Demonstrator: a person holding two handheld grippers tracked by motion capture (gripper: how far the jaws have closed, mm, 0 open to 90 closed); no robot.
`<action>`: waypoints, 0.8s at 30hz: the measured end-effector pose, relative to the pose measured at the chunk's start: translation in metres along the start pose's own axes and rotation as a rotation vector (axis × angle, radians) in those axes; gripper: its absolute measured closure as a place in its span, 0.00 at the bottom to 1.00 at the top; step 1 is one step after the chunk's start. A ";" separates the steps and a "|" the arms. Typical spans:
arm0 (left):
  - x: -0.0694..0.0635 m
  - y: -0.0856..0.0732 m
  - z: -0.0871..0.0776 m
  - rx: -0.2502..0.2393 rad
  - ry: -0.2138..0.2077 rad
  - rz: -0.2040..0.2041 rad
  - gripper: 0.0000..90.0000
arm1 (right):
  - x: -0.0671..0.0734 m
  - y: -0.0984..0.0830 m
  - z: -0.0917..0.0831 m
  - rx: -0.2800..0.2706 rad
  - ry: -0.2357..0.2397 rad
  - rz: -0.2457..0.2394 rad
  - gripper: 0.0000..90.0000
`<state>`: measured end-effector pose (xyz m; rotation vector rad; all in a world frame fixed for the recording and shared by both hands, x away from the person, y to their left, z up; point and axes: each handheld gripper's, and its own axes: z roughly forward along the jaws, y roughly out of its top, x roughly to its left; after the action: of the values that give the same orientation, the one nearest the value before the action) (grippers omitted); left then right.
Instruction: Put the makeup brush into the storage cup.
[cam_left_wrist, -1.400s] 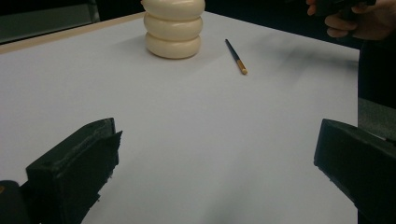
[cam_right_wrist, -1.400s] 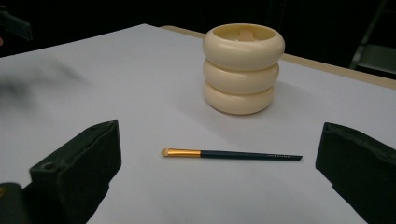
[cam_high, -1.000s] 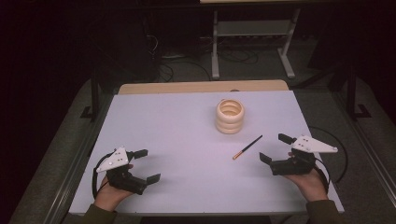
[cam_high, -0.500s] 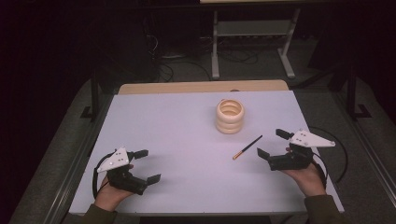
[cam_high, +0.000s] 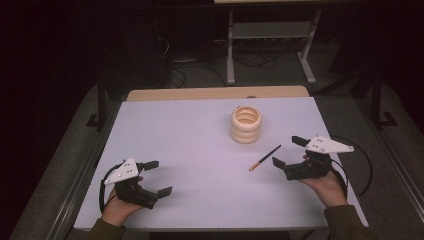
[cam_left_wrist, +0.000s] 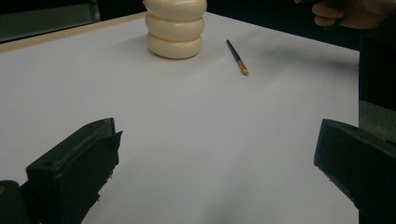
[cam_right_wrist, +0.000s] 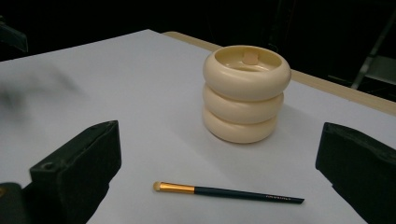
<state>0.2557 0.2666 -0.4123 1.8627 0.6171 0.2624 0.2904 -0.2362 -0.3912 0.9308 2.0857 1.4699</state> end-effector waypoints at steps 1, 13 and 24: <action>0.000 0.000 0.000 0.001 -0.001 0.000 0.00 | 0.000 0.001 0.000 0.001 0.001 -0.005 0.00; 0.000 0.000 0.001 -0.001 -0.002 -0.003 0.00 | -0.004 0.007 0.005 -0.010 -0.009 0.007 0.00; 0.000 0.000 0.002 0.001 -0.006 0.003 0.00 | -0.008 0.015 0.012 -0.032 -0.009 0.012 0.00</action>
<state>0.2560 0.2653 -0.4132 1.8652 0.6112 0.2586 0.3086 -0.2311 -0.3822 0.9384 2.0479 1.4978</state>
